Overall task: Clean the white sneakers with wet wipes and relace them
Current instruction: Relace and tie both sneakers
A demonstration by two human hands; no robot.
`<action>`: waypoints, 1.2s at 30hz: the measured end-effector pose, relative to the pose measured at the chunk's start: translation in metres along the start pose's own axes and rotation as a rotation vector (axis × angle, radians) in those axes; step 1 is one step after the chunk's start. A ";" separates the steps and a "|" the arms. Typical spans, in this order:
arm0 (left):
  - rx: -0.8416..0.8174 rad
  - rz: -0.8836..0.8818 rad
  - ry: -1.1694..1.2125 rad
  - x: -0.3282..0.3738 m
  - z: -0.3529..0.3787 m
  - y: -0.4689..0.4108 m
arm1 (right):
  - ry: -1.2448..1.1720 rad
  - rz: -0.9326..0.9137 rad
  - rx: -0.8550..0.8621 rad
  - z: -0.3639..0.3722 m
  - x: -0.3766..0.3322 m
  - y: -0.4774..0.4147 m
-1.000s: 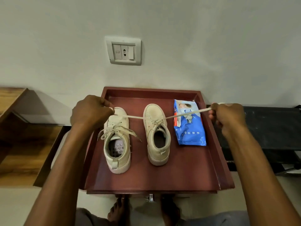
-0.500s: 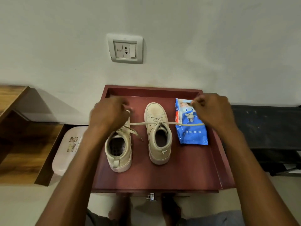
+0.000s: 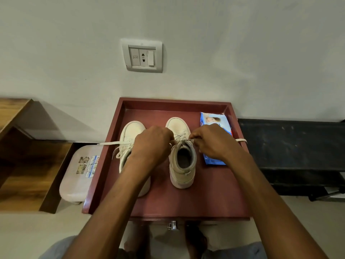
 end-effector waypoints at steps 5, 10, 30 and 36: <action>-0.018 -0.063 -0.059 -0.006 -0.002 0.005 | 0.085 0.085 -0.026 0.003 0.016 0.002; -0.012 -0.075 -0.106 -0.004 -0.005 0.009 | 0.083 0.094 -0.051 0.002 0.016 0.003; -0.148 -0.126 0.633 -0.003 -0.019 -0.002 | -0.424 0.124 -0.179 -0.016 0.008 0.012; -0.122 -0.282 1.086 -0.007 -0.023 0.001 | -0.750 0.175 -0.139 -0.019 0.013 0.014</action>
Point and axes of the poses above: each hand's wrist, its own y-axis away from the middle knuckle, its own z-axis out of the palm, x = y × z, the point moved 4 cm from there along -y, towards the middle knuckle, and after that the axes turned 15 degrees about y, right-handed, at the moved point
